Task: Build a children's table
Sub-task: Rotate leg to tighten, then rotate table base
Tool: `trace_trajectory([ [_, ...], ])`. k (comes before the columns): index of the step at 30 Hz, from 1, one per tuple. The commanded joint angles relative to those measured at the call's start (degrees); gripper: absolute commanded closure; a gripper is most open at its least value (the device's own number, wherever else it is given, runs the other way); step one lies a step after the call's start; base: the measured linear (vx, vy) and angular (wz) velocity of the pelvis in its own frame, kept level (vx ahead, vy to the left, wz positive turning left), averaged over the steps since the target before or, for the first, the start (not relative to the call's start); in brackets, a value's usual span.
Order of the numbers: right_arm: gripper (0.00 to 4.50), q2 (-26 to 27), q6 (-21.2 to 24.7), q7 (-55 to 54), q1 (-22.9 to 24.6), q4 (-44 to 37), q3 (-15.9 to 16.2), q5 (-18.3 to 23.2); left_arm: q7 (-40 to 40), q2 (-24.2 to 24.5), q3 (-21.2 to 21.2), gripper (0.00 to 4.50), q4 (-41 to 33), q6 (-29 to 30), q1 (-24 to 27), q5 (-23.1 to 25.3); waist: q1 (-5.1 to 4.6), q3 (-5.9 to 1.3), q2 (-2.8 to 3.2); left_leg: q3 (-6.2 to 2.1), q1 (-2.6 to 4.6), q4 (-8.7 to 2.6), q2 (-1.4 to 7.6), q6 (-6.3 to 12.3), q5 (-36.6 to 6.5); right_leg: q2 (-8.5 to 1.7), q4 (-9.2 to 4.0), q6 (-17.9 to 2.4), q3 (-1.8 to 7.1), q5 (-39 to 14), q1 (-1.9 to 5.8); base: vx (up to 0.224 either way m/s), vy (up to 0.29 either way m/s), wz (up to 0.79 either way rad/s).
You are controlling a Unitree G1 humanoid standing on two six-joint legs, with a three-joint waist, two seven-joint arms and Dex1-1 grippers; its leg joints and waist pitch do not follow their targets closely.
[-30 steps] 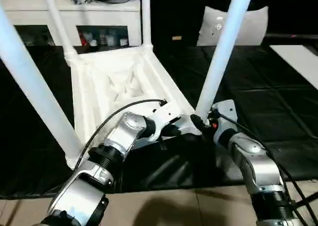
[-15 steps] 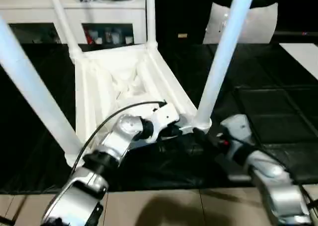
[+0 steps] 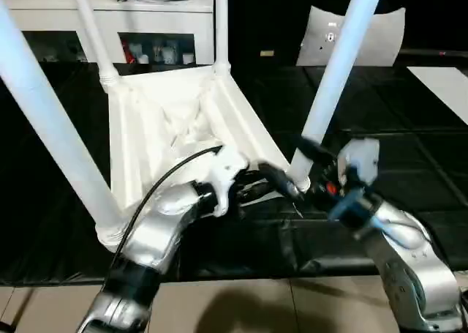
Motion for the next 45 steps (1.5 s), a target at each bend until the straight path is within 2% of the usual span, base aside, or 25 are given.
trace_trajectory([
  [1, 0.0, 0.33, 1.77, -1.33, -1.71, -0.84, 1.59, -0.12, -0.15, 1.18, 0.15, 2.72, -6.59, 3.31, 2.86, -1.51, -0.28, -2.78, -0.5, -1.81, -0.63, -4.22, 4.51, 4.47, -2.25, -5.53, -5.05, 1.55, 5.47, -17.73, 3.89, 0.0, 0.0, 0.0],
  [3, 0.0, 0.99, 2.92, -2.06, -3.1, -0.11, 3.41, -0.94, -0.61, 3.2, 0.04, 2.38, -13.82, 6.95, 7.17, -2.75, -0.66, -2.76, -0.55, -1.89, -0.83, -4.32, 4.68, 4.11, -1.78, -5.67, -4.63, 0.62, 5.72, -16.49, 3.95, 0.0, 0.0, 0.0],
  [4, 0.0, 1.11, 3.27, -2.36, -3.52, 0.23, 3.95, -1.23, -0.71, 3.97, 0.16, 2.31, -16.35, 8.61, 8.54, -3.39, -0.98, -2.65, -0.81, -1.91, -0.9, -4.37, 4.65, 4.21, -1.54, -5.58, -4.61, 0.3, 5.77, -16.06, 3.94, 0.0, 0.0, 0.0],
  [8, 0.0, 1.11, 3.99, -4.44, -5.16, 3.65, 4.96, -4.08, -2.61, 7.94, 2.12, 2.2, -24.32, 14.58, 12.57, -7.53, -1.29, -2.31, -0.63, -1.89, -0.63, -4.47, 4.71, 2.99, -2.64, -5.69, -4.45, -0.81, 5.99, -17.25, 3.75, 0.0, 0.0, 0.0],
  [9, 0.0, 1.05, 4.37, -5.52, -5.69, 4.98, 4.86, -4.98, -3.21, 9.34, 2.87, 1.92, -26.56, 16.5, 13.67, -9.17, -1.47, -2.39, -1.61, -1.82, -0.62, -4.46, 4.58, 2.81, -3.09, -5.53, -4.57, -0.58, 5.99, -18.01, 3.83, 0.0, 0.0, 0.0],
  [11, 0.0, 0.76, 4.6, -7.27, -6.37, 6.92, 4.35, -6.45, -4.17, 11.31, 3.71, 1.88, -28.79, 18.27, 15.15, -10.64, -1.26, -2.26, -0.96, -1.89, -0.54, -4.51, 4.43, 2.46, -3.1, -5.59, -4.45, -0.7, 6.04, -18.57, 3.78, 0.0, 0.0, 0.0],
  [12, 0.0, 0.61, 4.66, -8.08, -6.66, 7.73, 4.18, -7.07, -4.52, 12.2, 4.05, 1.82, -29.81, 19.04, 15.85, -11.22, -1.35, -2.1, -0.97, -1.88, -0.35, -4.59, 4.48, 2.0, -3.43, -5.46, -4.63, -0.18, 6.07, -19.04, 3.61, 0.0, 0.0, 0.0],
  [13, 0.0, 0.01, 4.42, -9.71, -7.26, 9.86, 3.61, -8.61, -5.89, 14.42, 5.01, 1.66, -31.44, 19.85, 17.73, -12.15, -1.44, -2.13, -1.22, -1.82, -0.28, -4.58, 4.49, 1.97, -3.43, -5.34, -4.68, 0.01, 6.1, -18.89, 3.54, 0.0, 0.0, 0.0],
  [14, 0.0, -0.52, 4.31, -11.38, -7.82, 11.72, 2.89, -9.76, -7.04, 16.43, 6.03, 1.51, -33.03, 20.84, 19.54, -12.97, -1.5, -2.18, -1.14, -2.08, -0.49, -4.69, 4.62, 1.3, -2.52, -5.51, -4.02, -0.6, 6.2, -17.4, 3.76, 0.0, 0.0, 0.0],
  [17, 0.0, -1.09, 4.14, -14.0, -8.96, 15.36, -0.04, -10.04, -9.24, 21.04, 8.86, 1.44, -35.75, 22.71, 23.82, -14.83, -1.94, -2.05, -0.97, -1.93, -0.28, -4.67, 4.51, 1.05, -2.33, -5.21, -3.74, -1.19, 6.36, -15.49, 3.53, 0.0, 0.0, 0.0],
  [20, 0.0, -3.96, 2.29, -16.47, -10.3, 20.28, -3.12, -12.02, -12.01, 26.93, 14.37, 1.08, -39.42, 26.4, 30.43, -17.68, -1.84, -1.91, -1.2, -1.66, 0.01, -4.65, 4.46, 0.91, -2.93, -5.23, -3.64, -2.17, 6.49, -15.32, 3.47, 0.0, 0.0, 0.0],
  [21, 0.0, -4.02, 2.24, -16.52, -10.34, 20.42, -3.2, -12.04, -12.08, 27.08, 14.53, 1.04, -39.49, 26.48, 30.59, -17.75, -1.79, -1.81, -1.12, -1.76, -0.16, -4.75, 4.4, 1.0, -2.93, -5.24, -3.66, -2.13, 6.46, -15.74, 3.65, 0.0, 0.0, 0.0],
  [22, 0.0, -5.09, 0.96, -17.08, -10.93, 22.98, -4.43, -12.37, -13.43, 29.52, 17.16, 1.04, -40.29, 27.45, 33.32, -18.38, -1.66, -1.81, -1.08, -1.46, 0.27, -4.6, 4.32, 1.13, -3.37, -5.19, -3.88, -2.05, 6.53, -16.46, 3.24, 0.0, 0.0, 0.0],
  [23, 0.0, -5.53, 0.31, -17.23, -11.15, 24.03, -4.83, -12.51, -14.01, 30.47, 18.11, 0.99, -40.41, 27.66, 34.3, -18.45, -1.73, -1.68, -1.11, -1.59, 0.03, -4.71, 4.29, 1.18, -3.57, -5.17, -3.87, -2.06, 6.46, -16.9, 3.42, 0.0, 0.0, 0.0],
  [25, 0.0, -6.6, -1.2, -17.76, -11.73, 26.74, -5.37, -13.15, -15.51, 32.8, 20.27, 0.66, -40.81, 28.24, 36.7, -19.15, -1.57, -1.52, -1.12, -1.44, 0.38, -4.7, 4.15, 1.36, -4.77, -4.99, -4.4, -1.44, 6.42, -19.31, 3.21, 0.0, 0.0, 0.0],
  [26, 0.0, -7.23, -2.04, -18.2, -12.06, 28.2, -5.65, -13.58, -16.3, 34.16, 21.76, 0.59, -40.81, 28.55, 38.15, -19.26, -1.68, -1.49, -1.43, -1.55, 0.13, -4.75, 4.12, 1.33, -5.39, -5.11, -4.44, -1.31, 6.35, -20.49, 3.36, 0.0, 0.0, 0.0],
  [27, 0.0, -8.04, -2.85, -17.99, -12.38, 29.47, -5.76, -13.74, -17.36, 36.28, 23.95, 0.58, -40.13, 28.4, 39.7, -19.2, -1.79, -1.36, -1.27, -1.64, 0.12, -4.78, 4.03, 1.51, -6.51, -5.08, -4.67, -0.84, 6.29, -21.94, 3.41, 0.0, 0.0, 0.0],
  [31, 0.0, -8.42, -3.25, -15.71, -12.06, 29.24, -5.06, -13.33, -16.29, 37.23, 26.52, 0.35, -36.28, 25.34, 37.91, -17.84, -2.31, -0.92, -1.56, -1.72, 0.33, -4.73, 3.57, 2.19, -9.54, -4.93, -5.8, 1.36, 5.86, -27.21, 3.33, 0.0, 0.0, 0.0],
  [34, 0.0, -8.22, 0.26, -7.9, -8.41, 25.54, -1.56, -9.55, -11.11, 35.09, 27.56, 0.06, -28.91, 21.52, 28.81, -17.27, -2.37, -1.08, -1.25, -1.97, 1.11, -4.61, 3.67, 2.36, -11.4, -4.87, -6.38, 2.63, 5.62, -28.97, 3.23, 0.0, 0.0, 0.0],
  [35, 0.0, -7.93, 0.75, -7.32, -7.38, 24.88, -0.52, -9.51, -10.98, 34.57, 27.44, 0.06, -27.94, 20.98, 27.04, -17.74, -2.42, -1.06, -1.1, -2.15, 0.97, -4.73, 3.74, 2.44, -11.02, -4.83, -6.15, 2.2, 5.63, -27.75, 3.3, 0.0, 0.0, 0.0],
  [37, 0.0, -7.96, -0.12, -7.64, -6.4, 25.22, 1.14, -10.64, -11.03, 33.76, 27.62, 0.06, -27.28, 20.7, 25.37, -19.37, -2.45, -1.57, -0.93, -2.64, 0.28, -5.02, 4.64, 2.06, -7.99, -5.22, -4.83, -0.27, 6.07, -21.32, 3.91, 0.0, 0.0, 0.0],
  [39, 0.0, -7.18, 0.09, -7.51, -5.02, 25.22, 2.22, -10.81, -12.06, 31.83, 27.25, 0.06, -27.06, 20.7, 23.01, -21.9, -2.49, -1.8, -1.19, -2.35, 0.16, -4.83, 4.67, 1.75, -4.79, -5.52, -4.02, -3.35, 6.58, -16.65, 3.96, 0.0, 0.0, 0.0],
  [40, 0.0, -5.74, 1.12, -7.39, -4.07, 24.29, 2.0, -9.41, -12.81, 30.6, 26.76, 0.06, -27.04, 21.11, 21.69, -23.54, -2.4, -1.83, -0.84, -2.13, 0.13, -4.71, 4.55, 1.9, -3.94, -5.52, -3.91, -4.44, 6.73, -15.14, 3.96, 0.0, 0.0, 0.0],
  [43, 0.0, -5.62, 2.07, -7.18, -3.19, 23.06, 2.95, -9.85, -12.52, 28.94, 25.92, 0.06, -26.67, 21.39, 19.71, -25.13, -2.1, -1.82, -0.94, -2.04, 0.3, -4.74, 4.63, 1.74, -3.93, -5.59, -3.77, -5.66, 6.72, -15.05, 4.03, 0.0, 0.0, 0.0],
  [45, 0.0, -5.26, 2.74, -7.63, -2.76, 22.49, 2.8, -9.83, -11.84, 27.34, 25.18, 0.06, -25.85, 21.15, 17.8, -26.32, -1.77, -1.68, -1.09, -1.95, 0.31, -4.76, 4.48, 1.35, -4.83, -5.62, -4.08, -4.88, 6.65, -17.22, 4.13, 0.0, 0.0, 0.0],
])
